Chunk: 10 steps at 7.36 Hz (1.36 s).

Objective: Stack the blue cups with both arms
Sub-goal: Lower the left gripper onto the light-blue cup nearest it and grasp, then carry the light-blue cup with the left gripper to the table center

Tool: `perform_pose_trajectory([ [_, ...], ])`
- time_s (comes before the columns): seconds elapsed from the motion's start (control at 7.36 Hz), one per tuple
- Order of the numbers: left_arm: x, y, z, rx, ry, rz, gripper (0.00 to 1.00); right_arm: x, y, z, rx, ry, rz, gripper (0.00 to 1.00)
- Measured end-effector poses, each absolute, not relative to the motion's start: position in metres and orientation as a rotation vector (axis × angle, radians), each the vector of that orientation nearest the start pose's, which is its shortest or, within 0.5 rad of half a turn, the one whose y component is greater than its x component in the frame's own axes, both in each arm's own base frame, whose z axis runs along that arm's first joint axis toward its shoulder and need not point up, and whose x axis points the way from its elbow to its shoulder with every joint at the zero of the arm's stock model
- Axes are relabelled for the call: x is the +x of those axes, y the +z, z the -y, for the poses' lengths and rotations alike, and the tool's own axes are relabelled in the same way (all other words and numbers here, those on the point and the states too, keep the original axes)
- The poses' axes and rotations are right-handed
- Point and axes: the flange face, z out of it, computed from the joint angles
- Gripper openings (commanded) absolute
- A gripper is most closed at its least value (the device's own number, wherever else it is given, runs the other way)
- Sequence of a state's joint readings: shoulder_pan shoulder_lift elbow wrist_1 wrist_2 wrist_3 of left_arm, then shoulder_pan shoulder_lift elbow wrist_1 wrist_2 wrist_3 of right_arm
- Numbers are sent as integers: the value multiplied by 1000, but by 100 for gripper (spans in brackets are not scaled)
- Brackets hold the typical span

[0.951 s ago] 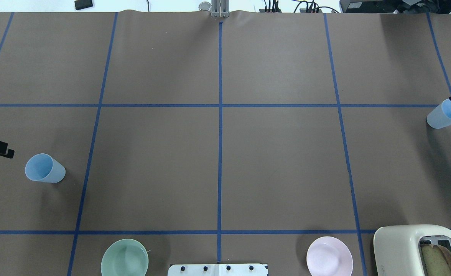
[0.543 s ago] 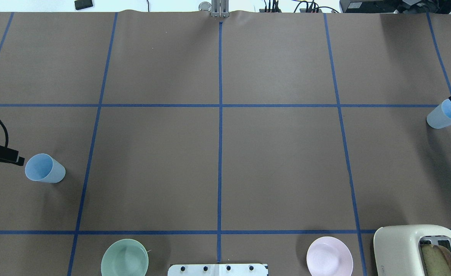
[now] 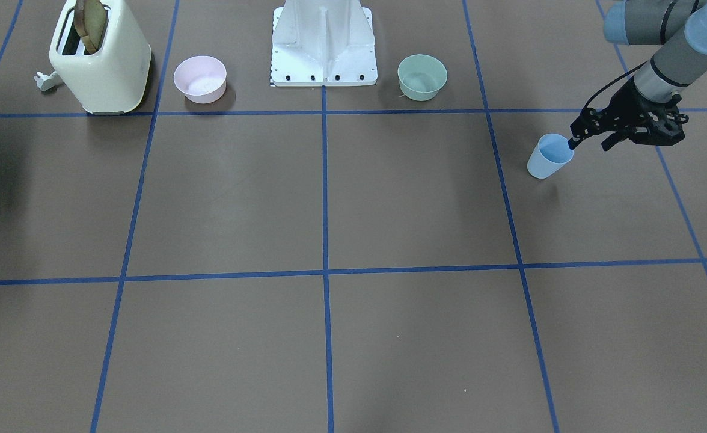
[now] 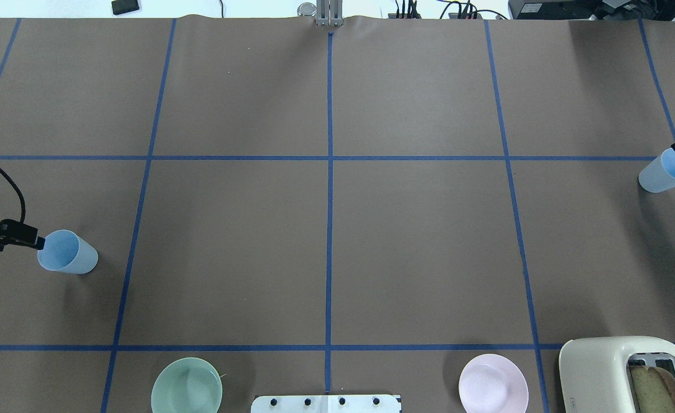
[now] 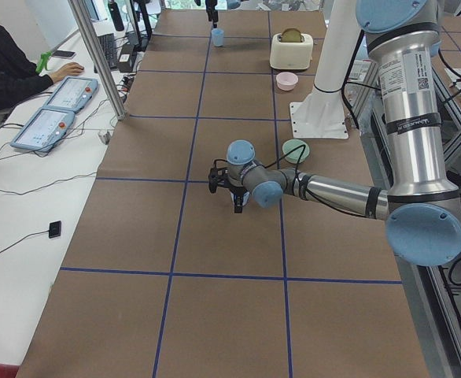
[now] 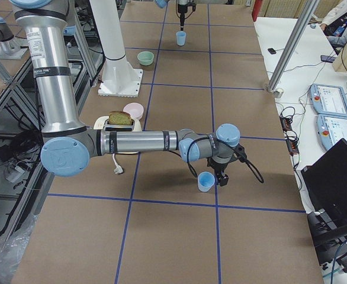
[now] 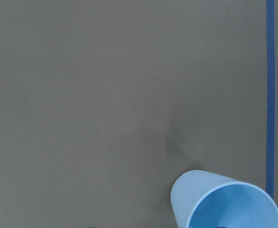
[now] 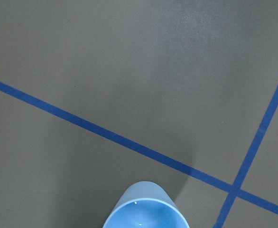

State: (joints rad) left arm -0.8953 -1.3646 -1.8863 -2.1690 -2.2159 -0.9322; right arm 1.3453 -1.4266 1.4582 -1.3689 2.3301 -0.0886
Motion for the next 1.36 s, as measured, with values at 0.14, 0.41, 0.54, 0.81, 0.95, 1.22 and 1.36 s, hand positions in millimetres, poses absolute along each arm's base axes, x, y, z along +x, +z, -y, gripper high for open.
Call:
perform_pose_trajectory([
  [0.14,220,528,381,24,2,-923,69,-64,618,567,172,-386,774,100],
  [0.41,235,521,381,10,4,-936,49,-64,617,567,172,-385,774,100],
  [0.54,239,521,382,3,1,-938,38,-64,617,568,171,-385,774,100],
  [0.81,243,521,384,0,-1,-938,25,-64,617,568,171,-384,774,100],
  [0.95,244,522,384,-1,-2,-937,20,-64,617,568,172,-384,774,100],
  [1.22,243,522,385,1,-3,-936,5,-64,617,568,173,-385,774,100],
  [1.36,242,520,385,5,-4,-939,0,-64,617,568,173,-385,774,100],
])
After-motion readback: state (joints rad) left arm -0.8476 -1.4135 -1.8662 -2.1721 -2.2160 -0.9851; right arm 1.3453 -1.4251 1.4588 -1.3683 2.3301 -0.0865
